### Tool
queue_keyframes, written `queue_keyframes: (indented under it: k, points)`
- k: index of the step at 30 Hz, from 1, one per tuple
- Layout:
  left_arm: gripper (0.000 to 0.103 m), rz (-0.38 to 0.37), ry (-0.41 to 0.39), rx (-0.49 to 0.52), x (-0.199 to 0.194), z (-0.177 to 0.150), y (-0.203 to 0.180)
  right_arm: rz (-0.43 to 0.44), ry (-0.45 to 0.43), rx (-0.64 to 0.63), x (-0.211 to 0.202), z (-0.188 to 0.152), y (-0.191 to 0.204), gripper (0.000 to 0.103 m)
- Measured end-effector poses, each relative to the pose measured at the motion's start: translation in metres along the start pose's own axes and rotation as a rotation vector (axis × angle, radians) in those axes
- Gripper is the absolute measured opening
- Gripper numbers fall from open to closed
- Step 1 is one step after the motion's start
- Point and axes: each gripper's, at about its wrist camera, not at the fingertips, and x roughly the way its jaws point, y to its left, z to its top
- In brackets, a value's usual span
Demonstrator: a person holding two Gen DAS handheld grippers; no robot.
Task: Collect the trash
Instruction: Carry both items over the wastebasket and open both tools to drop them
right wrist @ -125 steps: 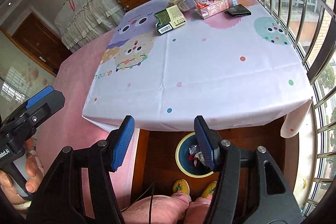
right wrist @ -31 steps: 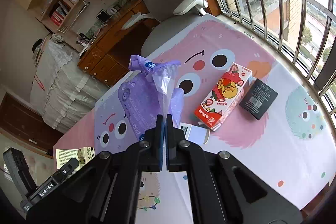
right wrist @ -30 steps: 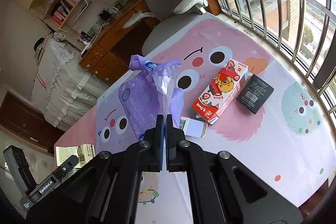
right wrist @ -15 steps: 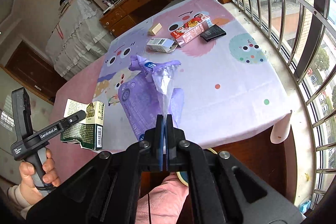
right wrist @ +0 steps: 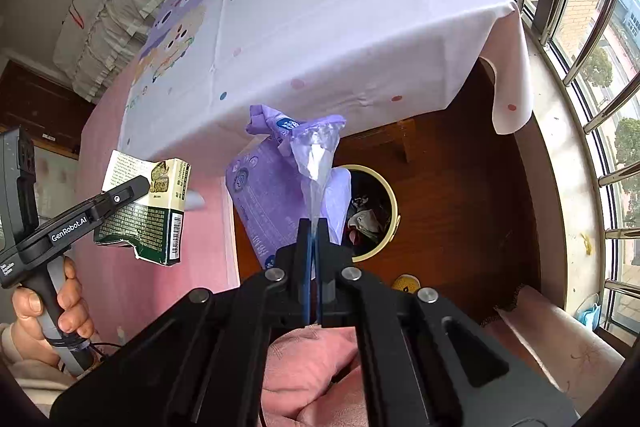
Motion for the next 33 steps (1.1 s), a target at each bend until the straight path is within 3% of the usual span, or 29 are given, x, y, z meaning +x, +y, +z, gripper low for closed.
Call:
queue_keyframes:
  k: [11, 17, 19, 21, 22, 23, 28, 33]
  points:
    - [0.025, 0.04, 0.113, 0.04, 0.2, -0.062, 0.004, -0.166, 0.182, 0.086, 0.213, -0.058, -0.062, 0.0]
    - [0.025, 0.07, 0.105, 0.085, 0.282, -0.079, 0.0, -0.209, 0.224, 0.131, 0.296, -0.082, -0.096, 0.0]
    - [0.03, 0.072, 0.127, 0.095, 0.301, -0.085, 0.0, -0.19, 0.239, 0.173, 0.314, -0.089, -0.106, 0.004]
    - [0.041, 0.098, 0.152, 0.105, 0.317, -0.087, -0.001, -0.178, 0.253, 0.213, 0.327, -0.088, -0.113, 0.024]
    - [0.052, 0.108, 0.169, 0.106, 0.323, -0.088, 0.001, -0.171, 0.25, 0.224, 0.331, -0.088, -0.117, 0.047]
    - [0.058, 0.111, 0.178, 0.099, 0.328, -0.089, 0.003, -0.159, 0.245, 0.232, 0.335, -0.084, -0.117, 0.051]
    - [0.064, 0.132, 0.172, 0.073, 0.327, -0.083, 0.017, -0.15, 0.235, 0.228, 0.329, -0.085, -0.111, 0.051]
    - [0.064, 0.14, 0.168, 0.043, 0.314, -0.07, 0.032, -0.142, 0.217, 0.207, 0.307, -0.055, -0.089, 0.051]
